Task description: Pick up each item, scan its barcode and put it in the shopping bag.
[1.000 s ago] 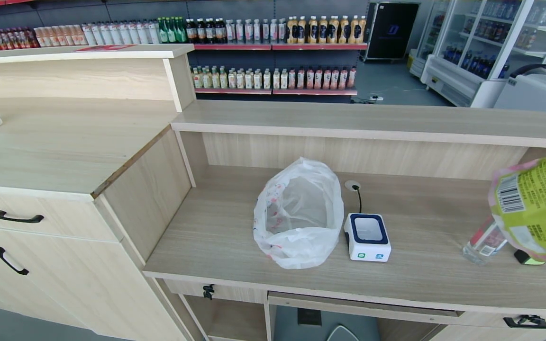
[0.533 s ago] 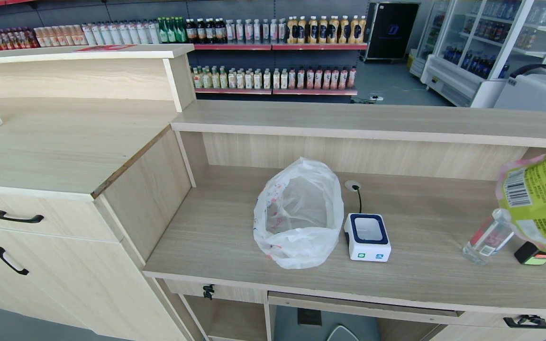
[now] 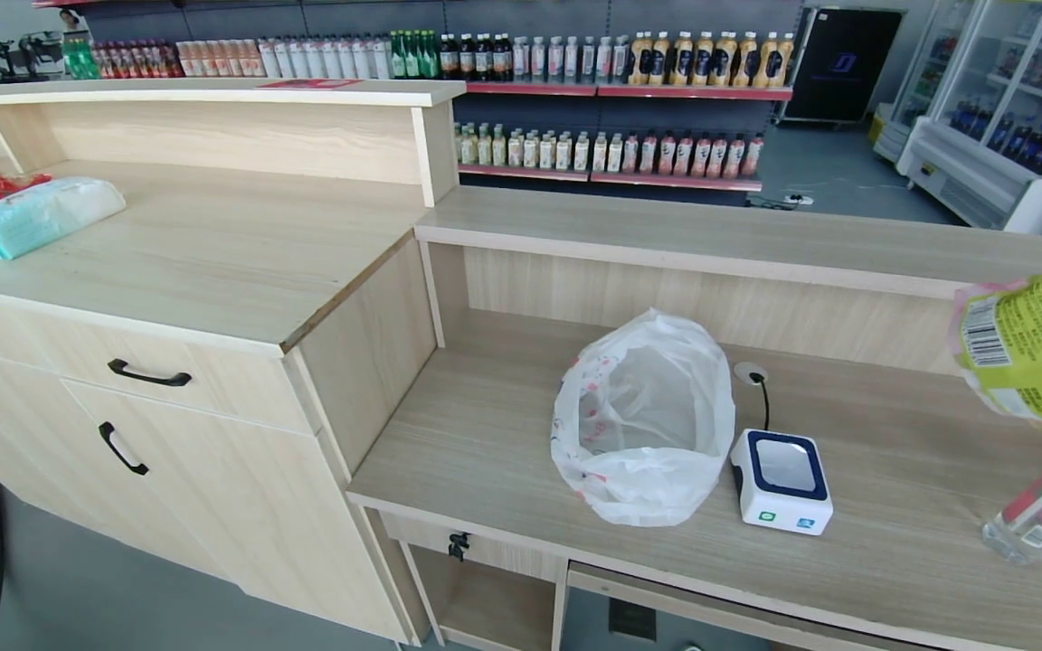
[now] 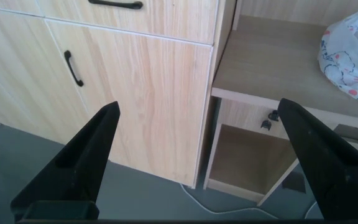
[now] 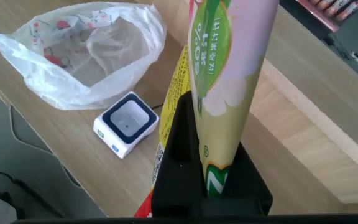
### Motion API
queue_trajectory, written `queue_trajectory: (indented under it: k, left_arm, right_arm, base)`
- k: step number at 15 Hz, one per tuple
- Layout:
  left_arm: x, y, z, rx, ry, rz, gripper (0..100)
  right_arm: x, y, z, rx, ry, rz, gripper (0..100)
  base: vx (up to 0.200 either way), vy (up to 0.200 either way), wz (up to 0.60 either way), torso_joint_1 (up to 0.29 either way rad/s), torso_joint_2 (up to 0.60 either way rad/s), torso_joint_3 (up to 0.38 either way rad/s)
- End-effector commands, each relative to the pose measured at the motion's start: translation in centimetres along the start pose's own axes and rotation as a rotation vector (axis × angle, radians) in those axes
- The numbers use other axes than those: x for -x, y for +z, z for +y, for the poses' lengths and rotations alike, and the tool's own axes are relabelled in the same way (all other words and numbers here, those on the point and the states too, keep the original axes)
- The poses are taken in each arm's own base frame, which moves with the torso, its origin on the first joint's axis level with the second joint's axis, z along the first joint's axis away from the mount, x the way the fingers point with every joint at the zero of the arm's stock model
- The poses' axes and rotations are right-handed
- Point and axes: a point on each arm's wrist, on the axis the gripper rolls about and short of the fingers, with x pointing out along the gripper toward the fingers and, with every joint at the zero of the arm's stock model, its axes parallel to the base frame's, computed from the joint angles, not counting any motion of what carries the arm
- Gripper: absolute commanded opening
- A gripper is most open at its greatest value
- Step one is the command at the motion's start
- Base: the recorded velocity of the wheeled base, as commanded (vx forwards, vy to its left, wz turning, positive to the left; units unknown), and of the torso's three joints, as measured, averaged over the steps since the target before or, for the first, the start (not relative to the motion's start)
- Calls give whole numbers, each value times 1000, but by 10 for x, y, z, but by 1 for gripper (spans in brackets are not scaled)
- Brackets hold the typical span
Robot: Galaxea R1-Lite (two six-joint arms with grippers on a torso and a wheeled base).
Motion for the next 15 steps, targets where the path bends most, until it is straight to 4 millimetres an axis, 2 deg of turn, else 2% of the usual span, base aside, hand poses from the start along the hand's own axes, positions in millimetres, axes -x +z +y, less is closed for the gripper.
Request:
queue_trajectory:
  k: [1, 2, 4, 10, 12, 15]
  left_arm:
    - [0, 0, 0, 1, 1, 0, 100]
    - [0, 0, 0, 1, -1, 0, 100]
    - [0, 0, 0, 1, 1, 0, 100]
    - [0, 0, 0, 1, 1, 0, 100]
    - [0, 0, 0, 1, 1, 0, 100]
    - [0, 0, 0, 1, 1, 0, 100]
  right_arm:
    - [-34, -42, -24, 143, 32, 14, 0]
    - [-44, -55, -30, 217, 30, 11, 0]
    - [-53, -64, -31, 277, 55, 10, 0]
    - [-93, -52, 1, 383, 223, -90, 0]
    - [-100, -49, 6, 456, 248, -117, 0]
    - [-105, -58, 4, 549, 253, -120, 0]
  base:
    - [0, 0, 0, 0, 0, 0]
    - [0, 0, 0, 0, 0, 0]
    - [0, 0, 0, 0, 0, 0]
    - [0, 0, 0, 0, 0, 0]
    - [0, 0, 0, 0, 0, 0]
    - [0, 0, 0, 0, 0, 0]
